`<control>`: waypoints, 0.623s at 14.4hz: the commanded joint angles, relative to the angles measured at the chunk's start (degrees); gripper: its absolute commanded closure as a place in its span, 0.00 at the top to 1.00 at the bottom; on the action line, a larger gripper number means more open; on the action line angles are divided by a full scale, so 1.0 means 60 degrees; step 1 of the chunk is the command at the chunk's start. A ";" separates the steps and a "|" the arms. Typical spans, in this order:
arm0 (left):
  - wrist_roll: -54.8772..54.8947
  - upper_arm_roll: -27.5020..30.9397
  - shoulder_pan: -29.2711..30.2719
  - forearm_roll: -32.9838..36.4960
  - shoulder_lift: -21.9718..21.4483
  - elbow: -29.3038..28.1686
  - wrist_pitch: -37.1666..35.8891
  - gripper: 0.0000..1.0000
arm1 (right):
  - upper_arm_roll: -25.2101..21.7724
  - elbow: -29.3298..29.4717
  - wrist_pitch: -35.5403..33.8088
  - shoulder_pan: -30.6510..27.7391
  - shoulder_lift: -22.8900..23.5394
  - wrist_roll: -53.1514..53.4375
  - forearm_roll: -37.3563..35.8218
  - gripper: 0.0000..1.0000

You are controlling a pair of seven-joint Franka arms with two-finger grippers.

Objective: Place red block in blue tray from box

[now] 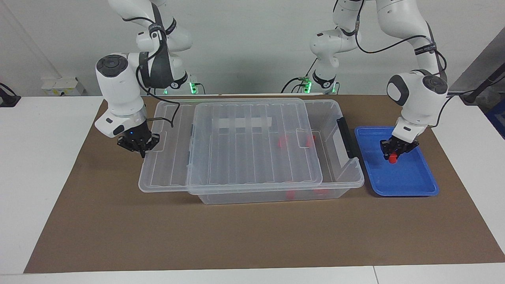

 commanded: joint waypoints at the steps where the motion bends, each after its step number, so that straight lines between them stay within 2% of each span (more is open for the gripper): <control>1: 0.0634 -0.0027 0.0134 -0.0201 0.0020 -0.0108 0.0335 0.09 | 0.0031 -0.0180 0.0067 0.0140 -0.0103 0.0211 0.0328 0.00; 9: 0.0301 -0.0041 0.0105 -0.0201 0.0460 -0.0225 0.1038 0.09 | 0.0031 -0.0107 0.0155 0.0726 0.0014 0.0752 0.0563 0.00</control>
